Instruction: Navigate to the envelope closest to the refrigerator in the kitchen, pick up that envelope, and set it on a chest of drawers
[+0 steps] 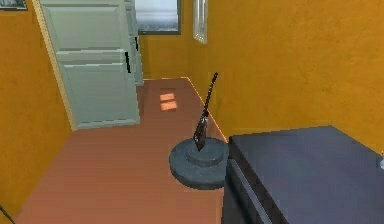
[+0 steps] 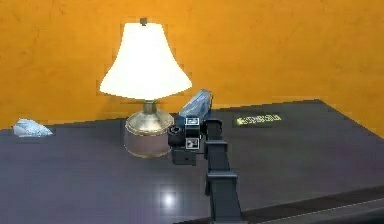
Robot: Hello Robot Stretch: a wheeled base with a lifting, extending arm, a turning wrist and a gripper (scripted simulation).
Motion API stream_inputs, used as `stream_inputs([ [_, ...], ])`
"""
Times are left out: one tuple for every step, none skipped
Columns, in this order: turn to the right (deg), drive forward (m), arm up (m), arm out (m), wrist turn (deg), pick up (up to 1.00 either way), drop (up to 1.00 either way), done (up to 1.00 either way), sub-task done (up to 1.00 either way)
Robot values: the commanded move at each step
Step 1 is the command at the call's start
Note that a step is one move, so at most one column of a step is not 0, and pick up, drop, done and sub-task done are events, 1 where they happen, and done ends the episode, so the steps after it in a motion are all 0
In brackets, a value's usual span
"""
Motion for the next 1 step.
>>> stream_inputs([
  [0.0, 0.0, 0.1, 0.0, 0.0, 0.0, 0.0, 0.0, 0.0],
])
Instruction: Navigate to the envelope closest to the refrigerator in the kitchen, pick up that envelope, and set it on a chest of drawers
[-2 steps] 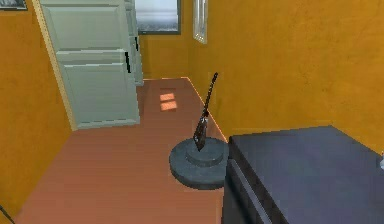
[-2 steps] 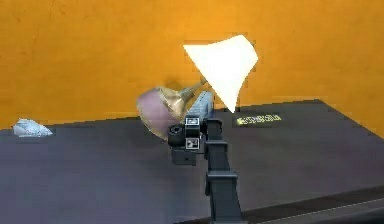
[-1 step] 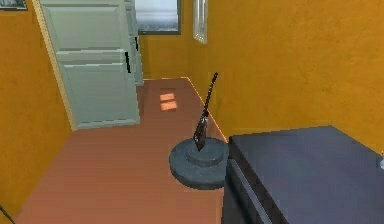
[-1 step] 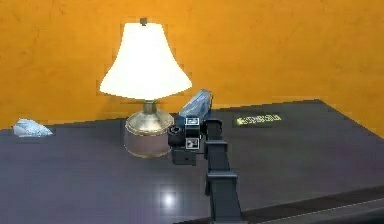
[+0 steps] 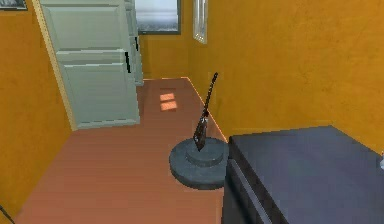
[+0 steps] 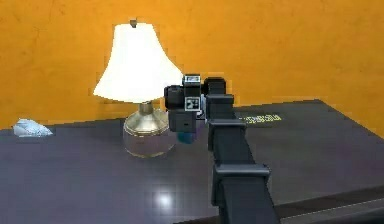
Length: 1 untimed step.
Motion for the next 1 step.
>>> stream_inputs([
  [0.0, 0.0, 0.0, -0.08, 0.0, 0.0, 0.0, 0.0, 0.0],
])
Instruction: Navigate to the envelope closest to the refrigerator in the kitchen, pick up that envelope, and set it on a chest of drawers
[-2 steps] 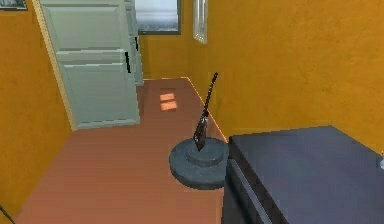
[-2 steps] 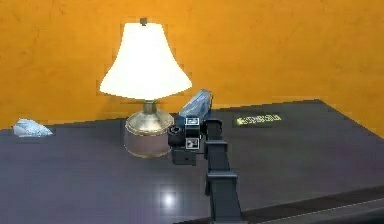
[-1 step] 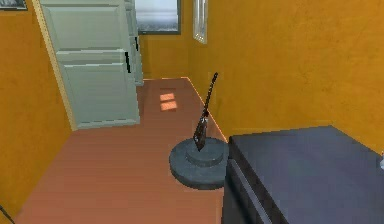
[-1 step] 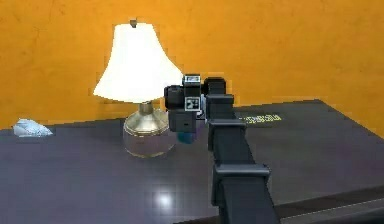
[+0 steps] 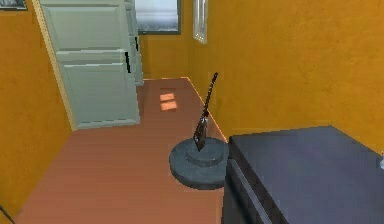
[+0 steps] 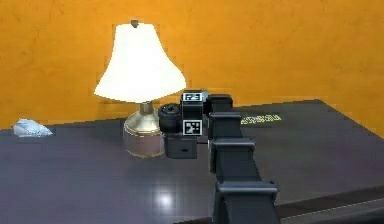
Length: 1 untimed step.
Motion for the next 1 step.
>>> stream_inputs([
  [0.0, 0.0, 0.0, 0.0, 0.0, 0.0, 0.0, 1.0, 0.0],
])
